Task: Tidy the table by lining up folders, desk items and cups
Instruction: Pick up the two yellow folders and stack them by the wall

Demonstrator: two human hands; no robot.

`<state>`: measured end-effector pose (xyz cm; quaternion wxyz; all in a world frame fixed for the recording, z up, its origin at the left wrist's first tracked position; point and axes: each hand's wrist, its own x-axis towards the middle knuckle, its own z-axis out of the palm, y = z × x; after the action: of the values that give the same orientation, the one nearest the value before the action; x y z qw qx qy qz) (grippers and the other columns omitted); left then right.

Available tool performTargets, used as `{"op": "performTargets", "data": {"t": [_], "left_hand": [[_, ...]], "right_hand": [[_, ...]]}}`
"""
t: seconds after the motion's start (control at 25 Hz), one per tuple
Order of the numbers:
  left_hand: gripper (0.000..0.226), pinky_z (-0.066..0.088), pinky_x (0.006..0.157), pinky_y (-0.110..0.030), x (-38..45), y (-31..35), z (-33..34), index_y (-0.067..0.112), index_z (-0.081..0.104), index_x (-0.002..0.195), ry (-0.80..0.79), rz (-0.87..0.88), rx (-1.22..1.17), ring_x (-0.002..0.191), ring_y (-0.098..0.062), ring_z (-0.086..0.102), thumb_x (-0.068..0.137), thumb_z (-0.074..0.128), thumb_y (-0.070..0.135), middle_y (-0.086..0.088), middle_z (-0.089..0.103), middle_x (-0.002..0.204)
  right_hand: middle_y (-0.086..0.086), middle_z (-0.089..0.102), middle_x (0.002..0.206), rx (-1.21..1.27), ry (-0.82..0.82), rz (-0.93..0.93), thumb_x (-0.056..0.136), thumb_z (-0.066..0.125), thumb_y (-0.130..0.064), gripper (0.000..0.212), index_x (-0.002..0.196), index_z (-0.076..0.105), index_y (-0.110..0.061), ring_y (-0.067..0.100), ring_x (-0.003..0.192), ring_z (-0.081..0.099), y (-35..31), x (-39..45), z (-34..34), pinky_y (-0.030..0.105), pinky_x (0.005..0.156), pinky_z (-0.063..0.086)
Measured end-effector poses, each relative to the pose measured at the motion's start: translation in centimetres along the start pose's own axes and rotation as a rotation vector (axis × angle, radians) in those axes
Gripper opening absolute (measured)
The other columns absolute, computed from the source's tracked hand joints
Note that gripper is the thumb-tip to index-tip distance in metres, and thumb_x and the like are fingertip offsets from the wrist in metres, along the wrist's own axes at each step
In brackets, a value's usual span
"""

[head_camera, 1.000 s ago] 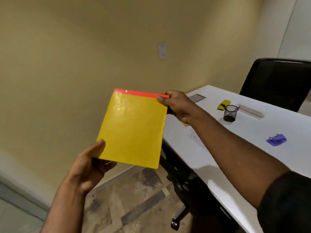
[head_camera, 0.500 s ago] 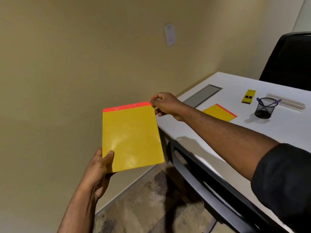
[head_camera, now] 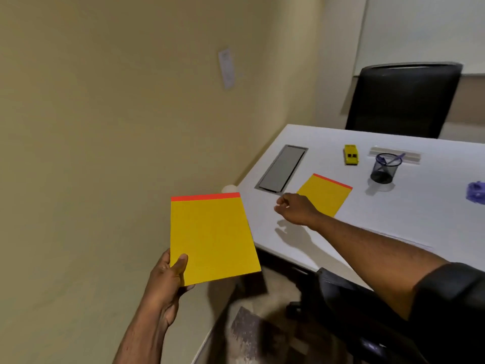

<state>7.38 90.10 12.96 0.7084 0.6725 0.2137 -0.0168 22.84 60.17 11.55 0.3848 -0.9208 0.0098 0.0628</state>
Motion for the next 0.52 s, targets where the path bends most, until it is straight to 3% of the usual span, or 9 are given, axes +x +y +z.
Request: {"op": "performTargets", "data": {"t": [0.12,0.24,0.52], "left_hand": [[0.034,0.05,0.065,-0.031,5.6,1.2,0.2,0.029,0.05,0.133,-0.089,-0.029,0.018,0.091,-0.022,0.062,0.102,0.044,0.017,-0.003,0.062,0.123],[0.038,0.049,0.075,-0.035,10.5,2.0,1.9,0.025,0.046,0.139,-0.178,-0.061,0.002,0.104,-0.03,0.059,0.102,0.043,0.016,-0.004,0.059,0.127],[0.033,0.05,0.072,-0.036,23.9,3.3,9.4,0.021,0.047,0.133,-0.254,-0.077,0.082,0.094,-0.031,0.057,0.1,0.047,0.02,-0.012,0.056,0.122]], "right_hand": [[0.008,0.063,0.124,-0.107,0.012,0.122,0.09,0.059,-0.027,0.034,0.12,0.059,-0.012,0.026,0.114,0.057,2.5,1.5,0.4,0.029,0.09,0.044],[0.011,0.059,0.129,-0.175,-0.015,0.264,0.091,0.06,-0.031,0.041,0.126,0.054,-0.01,0.029,0.119,0.053,5.3,2.8,-0.1,0.028,0.091,0.041],[0.02,0.052,0.134,-0.022,0.172,0.623,0.086,0.064,-0.034,0.063,0.133,0.04,0.001,0.037,0.122,0.051,12.2,10.9,0.0,0.037,0.093,0.044]]}}
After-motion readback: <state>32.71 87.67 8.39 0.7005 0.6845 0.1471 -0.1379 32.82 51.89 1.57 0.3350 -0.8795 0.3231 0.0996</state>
